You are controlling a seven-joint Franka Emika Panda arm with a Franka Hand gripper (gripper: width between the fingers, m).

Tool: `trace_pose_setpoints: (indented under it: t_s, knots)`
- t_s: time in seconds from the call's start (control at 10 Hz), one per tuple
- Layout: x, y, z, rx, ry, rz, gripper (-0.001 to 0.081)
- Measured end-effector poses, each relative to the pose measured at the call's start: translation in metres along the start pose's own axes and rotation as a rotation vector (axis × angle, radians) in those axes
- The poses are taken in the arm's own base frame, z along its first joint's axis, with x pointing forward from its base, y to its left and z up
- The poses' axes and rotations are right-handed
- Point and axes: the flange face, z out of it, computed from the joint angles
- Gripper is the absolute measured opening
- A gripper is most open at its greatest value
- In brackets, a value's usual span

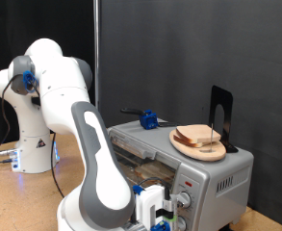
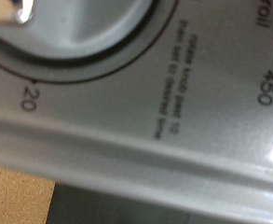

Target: Make a piece of toast with the oven

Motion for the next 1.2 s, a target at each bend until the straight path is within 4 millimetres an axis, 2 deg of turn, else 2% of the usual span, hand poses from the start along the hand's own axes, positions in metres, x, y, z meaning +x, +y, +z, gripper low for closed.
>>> trace_pose_setpoints:
  t_s: [0.5, 0.8, 0.9, 1.0, 1.2]
  knots:
    - [0.0031, 0.0033, 0.0059, 0.021, 0.004, -0.048, 0.0785]
    - [0.0036, 0.0032, 0.005, 0.033, 0.007, -0.048, 0.0366]
    - [0.0035, 0.0033, 0.005, 0.034, 0.007, -0.047, 0.0366]
    - [0.0036, 0.0036, 0.005, 0.038, 0.008, -0.046, 0.0331]
    - [0.0033, 0.0062, 0.0051, 0.061, 0.016, -0.05, 0.0331]
